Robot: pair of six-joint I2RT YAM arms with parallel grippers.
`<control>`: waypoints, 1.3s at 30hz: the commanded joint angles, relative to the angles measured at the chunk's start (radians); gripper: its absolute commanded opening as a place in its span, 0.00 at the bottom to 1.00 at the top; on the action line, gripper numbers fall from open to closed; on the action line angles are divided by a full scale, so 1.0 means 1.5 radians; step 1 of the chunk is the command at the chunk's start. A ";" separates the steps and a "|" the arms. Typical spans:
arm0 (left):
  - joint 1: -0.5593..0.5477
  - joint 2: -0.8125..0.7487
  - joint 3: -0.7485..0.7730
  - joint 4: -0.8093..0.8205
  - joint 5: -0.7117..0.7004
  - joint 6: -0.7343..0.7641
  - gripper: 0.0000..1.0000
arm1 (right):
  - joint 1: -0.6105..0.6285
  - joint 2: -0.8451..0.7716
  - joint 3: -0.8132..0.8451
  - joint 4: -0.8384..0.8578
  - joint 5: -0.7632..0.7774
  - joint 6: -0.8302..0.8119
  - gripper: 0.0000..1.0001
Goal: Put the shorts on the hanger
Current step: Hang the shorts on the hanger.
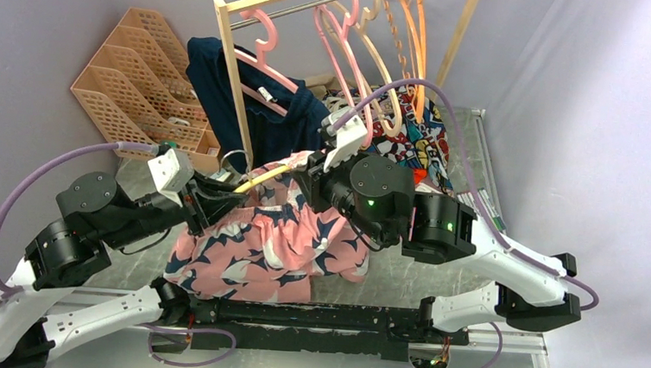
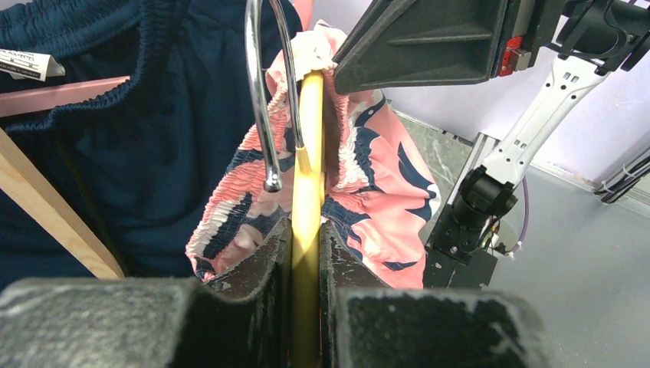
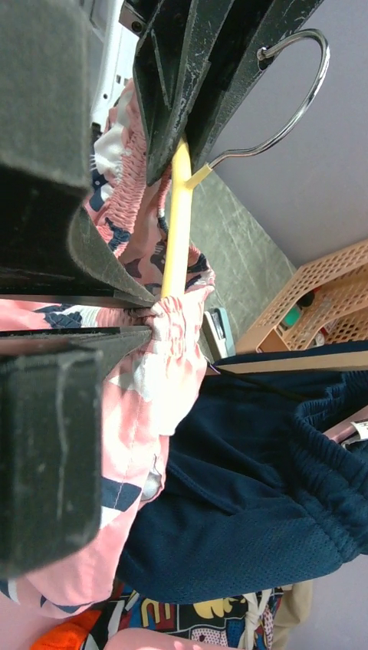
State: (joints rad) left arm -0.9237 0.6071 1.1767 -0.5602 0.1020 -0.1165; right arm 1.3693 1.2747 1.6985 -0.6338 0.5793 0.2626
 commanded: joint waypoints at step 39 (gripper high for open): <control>-0.002 0.014 0.021 0.089 0.169 0.023 0.07 | -0.002 -0.149 0.026 -0.072 -0.382 -0.036 0.60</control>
State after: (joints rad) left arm -0.9257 0.6182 1.1641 -0.5125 0.2684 -0.0917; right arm 1.3663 1.1076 1.6505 -0.7116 -0.0422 0.2676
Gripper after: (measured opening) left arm 0.163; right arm 0.601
